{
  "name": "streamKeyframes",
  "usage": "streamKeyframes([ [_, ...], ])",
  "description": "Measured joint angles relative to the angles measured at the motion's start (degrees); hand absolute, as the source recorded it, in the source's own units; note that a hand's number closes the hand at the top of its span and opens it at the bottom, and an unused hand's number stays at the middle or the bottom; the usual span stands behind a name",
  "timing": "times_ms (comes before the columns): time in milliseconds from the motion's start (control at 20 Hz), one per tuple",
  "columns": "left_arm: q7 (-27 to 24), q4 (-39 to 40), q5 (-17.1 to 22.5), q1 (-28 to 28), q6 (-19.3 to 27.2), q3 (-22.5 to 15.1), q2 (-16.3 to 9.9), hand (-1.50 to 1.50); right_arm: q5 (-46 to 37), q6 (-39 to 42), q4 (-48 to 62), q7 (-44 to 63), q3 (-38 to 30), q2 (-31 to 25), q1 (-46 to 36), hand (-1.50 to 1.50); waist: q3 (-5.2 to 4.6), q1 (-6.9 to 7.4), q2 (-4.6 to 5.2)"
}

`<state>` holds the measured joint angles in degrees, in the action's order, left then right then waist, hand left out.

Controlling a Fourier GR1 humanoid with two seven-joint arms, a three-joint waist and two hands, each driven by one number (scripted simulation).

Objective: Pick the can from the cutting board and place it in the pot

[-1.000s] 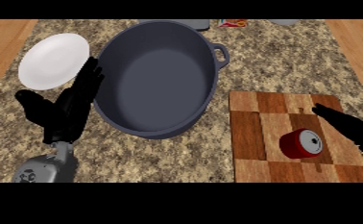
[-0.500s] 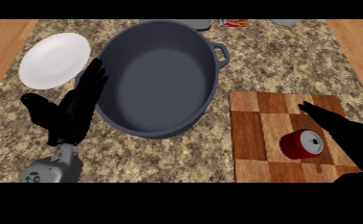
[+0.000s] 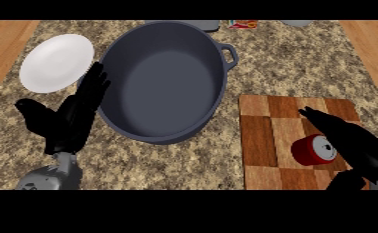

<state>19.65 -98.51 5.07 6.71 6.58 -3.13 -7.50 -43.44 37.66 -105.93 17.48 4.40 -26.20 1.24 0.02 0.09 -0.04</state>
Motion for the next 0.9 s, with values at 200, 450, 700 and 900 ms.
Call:
streamKeyframes([
  [200,0.39,-0.32,0.24,0.01,-0.76,1.03,0.02,0.00,-2.98,0.09,4.32,-0.86,0.58,0.51,-2.45,-1.50,0.00,0.02,0.02],
  [450,-0.11,-0.06,0.16,-0.39,-1.81,1.82,0.42,0.00,-5.60,-0.25,7.69,-3.30,0.16,0.75,-2.98,-1.50,0.00,-0.04,0.00],
  [700,-0.20,0.59,-0.99,0.66,-1.28,1.76,1.35,0.00,-5.77,-2.11,8.69,-7.11,0.79,2.83,-2.94,1.50,0.01,-0.08,-0.03],
  [900,-0.44,0.48,-0.91,0.23,-2.02,2.33,1.20,0.00,-6.95,-5.38,9.07,-11.71,1.05,2.93,-2.03,1.50,0.01,-0.10,-0.04],
])
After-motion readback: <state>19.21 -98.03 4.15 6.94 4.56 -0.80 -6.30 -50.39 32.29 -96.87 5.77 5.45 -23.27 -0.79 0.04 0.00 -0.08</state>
